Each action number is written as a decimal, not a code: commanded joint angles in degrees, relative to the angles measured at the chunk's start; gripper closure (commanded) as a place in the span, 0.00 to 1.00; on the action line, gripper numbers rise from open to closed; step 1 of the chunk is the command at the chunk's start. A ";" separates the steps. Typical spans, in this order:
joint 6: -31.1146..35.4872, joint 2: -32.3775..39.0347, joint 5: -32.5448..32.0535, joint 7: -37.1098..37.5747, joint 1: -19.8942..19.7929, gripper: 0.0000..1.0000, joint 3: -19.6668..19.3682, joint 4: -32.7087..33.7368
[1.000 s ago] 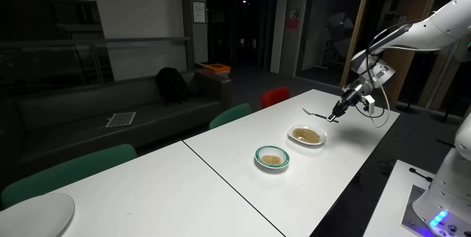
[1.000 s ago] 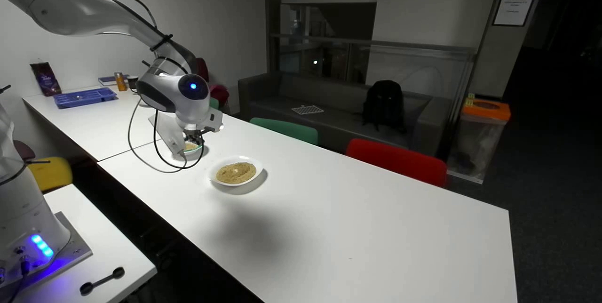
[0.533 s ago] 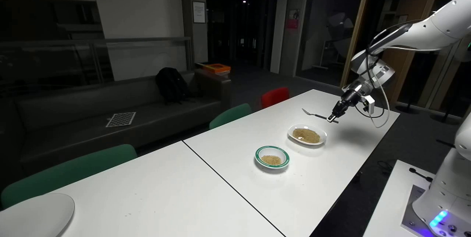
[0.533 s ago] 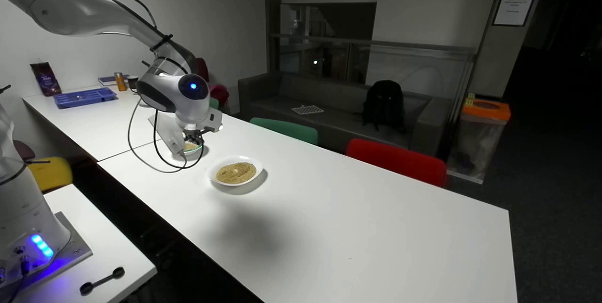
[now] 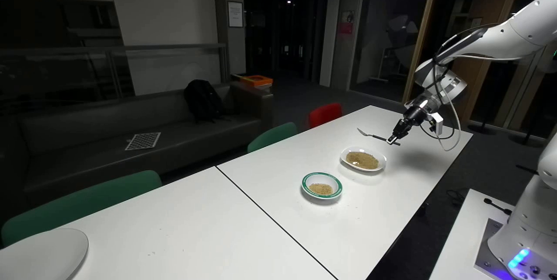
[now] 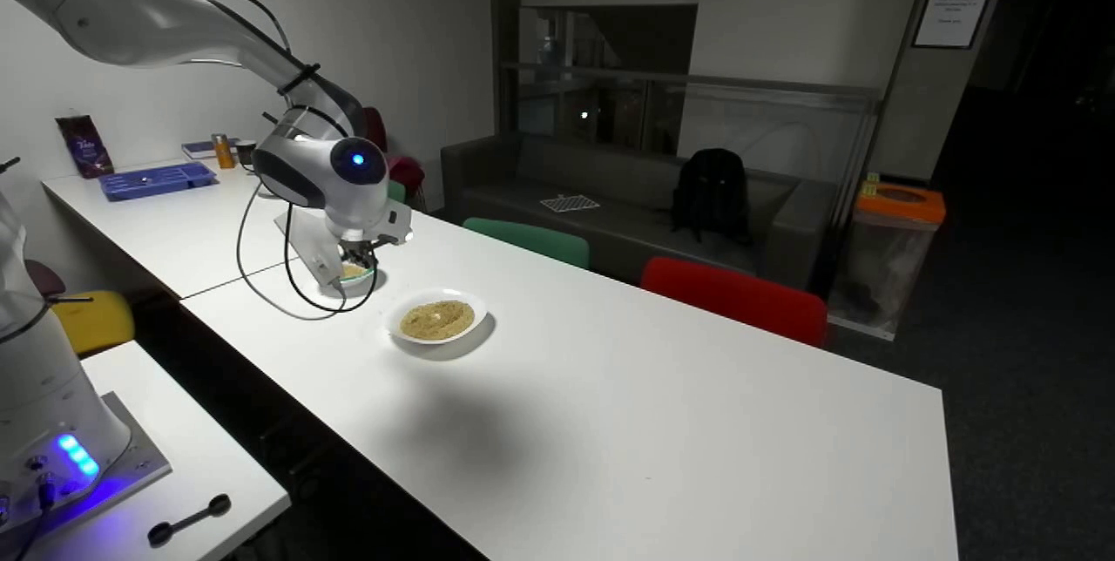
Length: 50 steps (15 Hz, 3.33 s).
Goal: Use the silver spoon to spoon out some contents from the bowl on the left and place them in the bowl on the right
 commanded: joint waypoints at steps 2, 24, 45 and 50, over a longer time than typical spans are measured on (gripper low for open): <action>-0.10 -0.01 -0.04 0.06 -0.94 0.89 0.91 0.04; -13.14 2.37 0.82 0.64 -5.27 0.97 -2.31 2.40; -36.86 10.98 6.18 5.64 -10.85 0.97 -4.91 11.42; -37.46 11.46 5.60 4.34 -11.00 0.97 -4.87 11.93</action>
